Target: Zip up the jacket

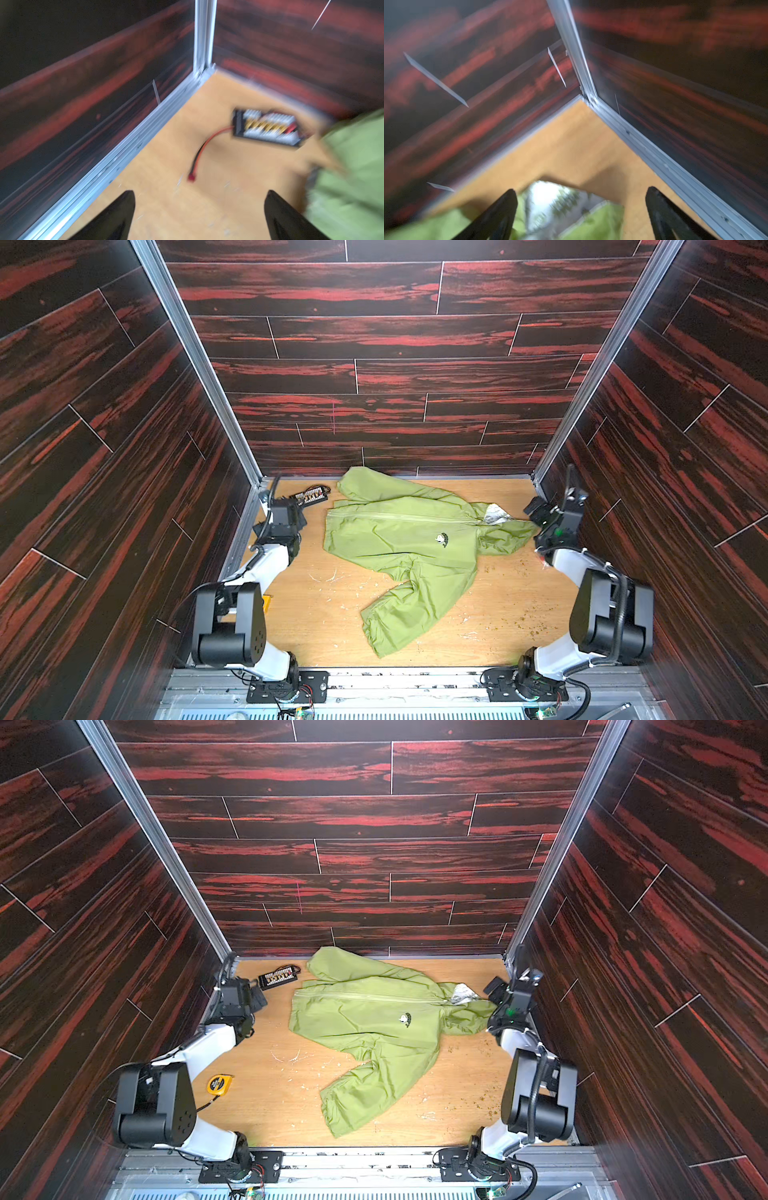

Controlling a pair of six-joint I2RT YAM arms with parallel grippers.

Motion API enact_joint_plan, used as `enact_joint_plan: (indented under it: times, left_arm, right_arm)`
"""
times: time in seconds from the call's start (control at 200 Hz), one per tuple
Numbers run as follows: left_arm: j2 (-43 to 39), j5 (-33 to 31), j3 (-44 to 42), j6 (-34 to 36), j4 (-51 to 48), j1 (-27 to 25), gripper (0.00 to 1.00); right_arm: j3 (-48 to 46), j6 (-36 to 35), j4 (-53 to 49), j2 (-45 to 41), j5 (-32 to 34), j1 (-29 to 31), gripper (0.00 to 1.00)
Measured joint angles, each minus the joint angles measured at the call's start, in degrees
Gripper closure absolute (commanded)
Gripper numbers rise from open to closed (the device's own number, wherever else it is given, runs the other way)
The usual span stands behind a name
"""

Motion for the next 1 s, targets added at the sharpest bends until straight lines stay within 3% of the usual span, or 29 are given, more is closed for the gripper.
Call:
enact_joint_plan:
  times: [0.135, 0.281, 0.436, 0.546, 0.801, 1.002]
  left_arm:
    - [3.1, -0.8, -3.5, 3.4, 5.2, 0.0, 0.00]
    - [7.0, 0.9, -3.9, 2.6, 15.7, 0.0, 0.01]
    - [10.9, 3.6, -4.4, 2.1, 19.9, 0.0, 0.03]
    - [10.6, 2.1, -4.4, 2.4, 20.9, 0.0, 0.03]
    - [-3.8, 0.6, -9.6, 1.8, 15.6, 0.0, 0.03]
    - [-14.7, -1.8, -13.9, 2.8, 10.8, 0.0, 0.02]
  right_arm:
    - [-5.1, -5.0, 7.1, 4.9, 2.4, 4.4, 0.01]
    - [-7.0, -7.4, 13.3, 8.3, 1.0, 4.8, 0.01]
    - [-2.3, -9.1, 17.9, 12.7, -2.3, 4.4, 0.01]
    - [1.1, -9.0, 19.5, 14.8, -2.4, 4.4, 0.01]
    - [-2.4, -8.9, 21.9, 14.2, -2.0, 4.6, 0.01]
    - [-14.0, -7.1, 18.9, 4.9, 0.5, 8.1, 0.01]
